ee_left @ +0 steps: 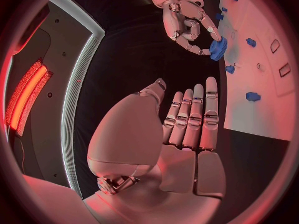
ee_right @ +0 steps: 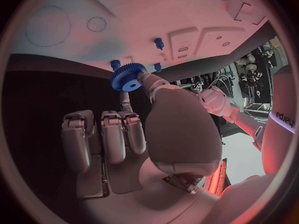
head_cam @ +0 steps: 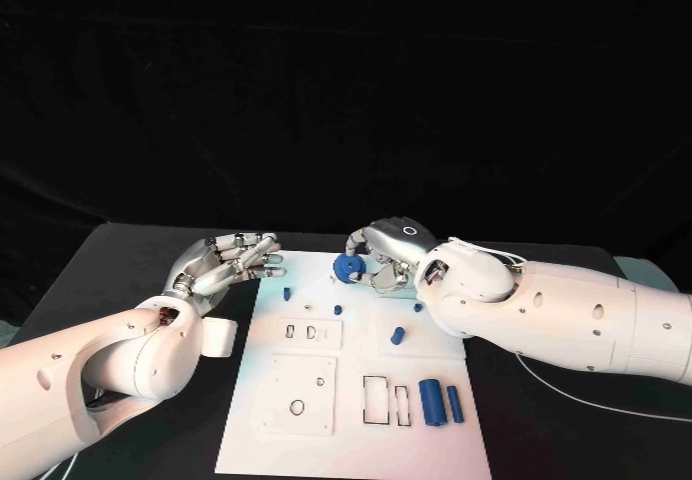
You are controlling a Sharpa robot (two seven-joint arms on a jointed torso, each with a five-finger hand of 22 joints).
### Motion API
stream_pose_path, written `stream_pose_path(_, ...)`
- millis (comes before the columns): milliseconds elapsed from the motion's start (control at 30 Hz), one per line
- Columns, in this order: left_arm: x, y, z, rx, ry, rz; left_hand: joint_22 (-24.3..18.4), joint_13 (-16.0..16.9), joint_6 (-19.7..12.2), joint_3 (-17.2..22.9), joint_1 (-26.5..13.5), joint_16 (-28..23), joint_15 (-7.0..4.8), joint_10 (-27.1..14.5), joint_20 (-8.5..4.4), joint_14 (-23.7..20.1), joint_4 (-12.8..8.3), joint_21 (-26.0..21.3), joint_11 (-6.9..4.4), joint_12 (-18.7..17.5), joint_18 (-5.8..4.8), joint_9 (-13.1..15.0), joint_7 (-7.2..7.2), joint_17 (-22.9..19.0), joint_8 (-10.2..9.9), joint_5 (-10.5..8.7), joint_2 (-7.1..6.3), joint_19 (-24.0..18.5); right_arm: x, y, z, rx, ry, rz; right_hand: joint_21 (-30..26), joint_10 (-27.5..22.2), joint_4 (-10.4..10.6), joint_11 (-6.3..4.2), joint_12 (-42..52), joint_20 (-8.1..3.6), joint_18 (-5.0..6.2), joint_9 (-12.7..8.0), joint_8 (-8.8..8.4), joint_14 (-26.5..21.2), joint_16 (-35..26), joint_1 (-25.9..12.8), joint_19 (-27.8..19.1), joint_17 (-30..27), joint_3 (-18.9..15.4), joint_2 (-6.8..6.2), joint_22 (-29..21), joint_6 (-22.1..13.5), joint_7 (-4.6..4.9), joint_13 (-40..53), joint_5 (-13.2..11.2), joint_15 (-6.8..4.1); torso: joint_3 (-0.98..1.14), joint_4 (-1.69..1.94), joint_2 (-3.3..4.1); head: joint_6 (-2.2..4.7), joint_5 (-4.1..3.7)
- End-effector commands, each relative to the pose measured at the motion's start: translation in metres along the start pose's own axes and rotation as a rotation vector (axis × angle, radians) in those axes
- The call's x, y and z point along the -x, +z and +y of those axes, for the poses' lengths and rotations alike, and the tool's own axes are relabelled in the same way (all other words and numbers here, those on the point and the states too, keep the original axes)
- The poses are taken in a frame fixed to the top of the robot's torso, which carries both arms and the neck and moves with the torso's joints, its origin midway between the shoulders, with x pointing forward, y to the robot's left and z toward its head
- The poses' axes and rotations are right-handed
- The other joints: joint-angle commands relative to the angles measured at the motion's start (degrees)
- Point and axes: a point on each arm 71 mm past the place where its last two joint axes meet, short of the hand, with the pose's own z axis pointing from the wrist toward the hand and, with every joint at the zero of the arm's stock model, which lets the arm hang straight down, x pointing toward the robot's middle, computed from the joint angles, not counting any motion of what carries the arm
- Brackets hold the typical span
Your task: Assemble the parts on the task board
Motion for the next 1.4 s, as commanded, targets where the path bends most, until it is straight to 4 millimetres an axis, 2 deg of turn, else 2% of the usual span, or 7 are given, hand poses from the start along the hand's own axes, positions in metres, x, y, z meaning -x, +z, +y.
stream_pose_path(33,-0.003,0.001,-0.001,-0.007,-0.012,0.020,-0.1,0.0,-0.3,0.3,0.0,-0.2,0.05,-0.1,0.20,-0.2,0.1,0.1,0.12,-0.4,0.74,-0.1,0.44,0.1,-0.3,-0.03,-0.20,0.4,-0.002,0.007,0.005,0.004,-0.035,-0.012,0.2,6.1,0.1,-0.40,0.3,-0.28,-0.82,0.1,0.13,5.5,0.2,-0.4,6.0,12.9,0.3,-0.02,15.1,1.3,-0.81,15.1,0.4,-0.41,0.01,-0.06,0.06,0.03,0.17)
stream_pose_path(267,-0.005,0.001,-0.001,-0.007,-0.014,0.023,-0.1,0.0,-0.3,0.5,0.1,-0.3,0.05,-0.1,0.20,-0.2,0.0,0.1,0.13,-0.4,0.74,-0.1,0.44,0.1,-0.3,-0.03,-0.14,0.4,-0.015,0.020,0.015,0.009,-0.033,0.028,0.2,6.1,0.2,-0.36,0.3,-0.29,-0.82,0.0,-0.09,5.5,0.1,-0.6,6.0,12.7,0.6,-0.03,15.1,1.2,-0.75,15.1,0.4,-0.40,0.09,0.17,0.07,-0.05,0.11)
stream_pose_path(633,-0.005,0.001,-0.001,-0.008,-0.014,0.024,-0.1,0.0,-0.3,0.5,0.1,-0.3,0.05,-0.1,0.20,-0.2,0.0,0.1,0.13,-0.4,0.74,-0.1,0.44,0.1,-0.3,-0.03,-0.14,0.4,-0.029,0.028,0.023,0.009,-0.031,0.068,0.2,6.1,0.2,-0.35,0.3,-0.29,-0.82,-0.1,-0.19,5.5,0.1,-0.7,6.0,12.7,0.7,-0.02,15.1,1.2,-0.74,15.1,0.4,-0.39,0.18,-0.16,0.09,-0.24,0.74)
stream_pose_path(1000,-0.005,0.001,-0.001,-0.008,-0.014,0.023,-0.1,0.0,-0.3,0.5,0.1,-0.3,0.05,-0.1,0.19,-0.3,-0.1,0.1,0.14,-0.4,0.75,-0.1,0.45,0.2,-0.3,-0.03,-0.14,0.4,-0.035,0.030,0.019,-0.022,-0.055,0.112,0.2,6.1,0.3,-0.23,0.3,-0.26,-0.82,-0.3,-0.58,5.4,0.1,-1.3,6.0,12.4,1.0,-0.36,15.1,1.1,-0.61,15.1,0.0,-0.31,0.19,-0.16,0.09,-0.31,0.82)
stream_pose_path(1200,-0.004,0.001,-0.001,-0.008,-0.013,0.023,-0.1,0.0,-0.3,0.5,0.1,-0.3,0.05,-0.1,0.19,-0.3,-0.1,0.1,0.14,-0.4,0.75,-0.1,0.45,0.2,-0.3,-0.03,-0.14,0.4,-0.035,0.031,0.017,-0.037,-0.064,0.105,0.2,6.1,0.3,-0.22,0.3,-0.26,-0.82,-0.3,-0.61,5.4,0.1,-1.3,6.0,12.3,1.0,-0.39,15.1,1.1,-0.60,15.1,0.0,-0.31,0.18,-0.13,0.08,-0.13,0.72)
stream_pose_path(1300,-0.004,0.001,-0.001,-0.008,-0.013,0.023,-0.1,0.0,-0.3,0.5,0.1,-0.3,0.05,-0.1,0.19,-0.3,-0.1,0.1,0.14,-0.4,0.75,-0.1,0.45,0.2,-0.3,-0.03,-0.14,0.4,-0.035,0.032,0.017,-0.038,-0.066,0.101,0.2,6.1,0.5,-0.09,0.3,-0.19,-0.82,-0.5,-1.07,5.4,0.0,-1.9,6.0,12.3,1.1,-0.66,15.1,0.9,-0.43,15.1,-0.8,-0.20,0.16,-0.17,0.10,0.23,0.80)
stream_pose_path(1400,-0.004,0.001,-0.001,-0.008,-0.013,0.022,-0.1,0.0,-0.3,0.5,0.1,-0.3,0.05,-0.1,0.19,-0.3,-0.1,0.1,0.14,-0.4,0.75,-0.1,0.45,0.2,-0.3,-0.03,-0.14,0.4,-0.036,0.033,0.018,-0.039,-0.066,0.097,0.2,5.9,0.8,0.15,0.1,-0.03,-0.82,-0.8,-1.81,5.4,0.0,-2.8,6.0,12.3,1.1,-0.98,15.1,0.4,-0.15,14.9,-2.0,0.00,0.15,-0.16,0.09,0.16,0.78)
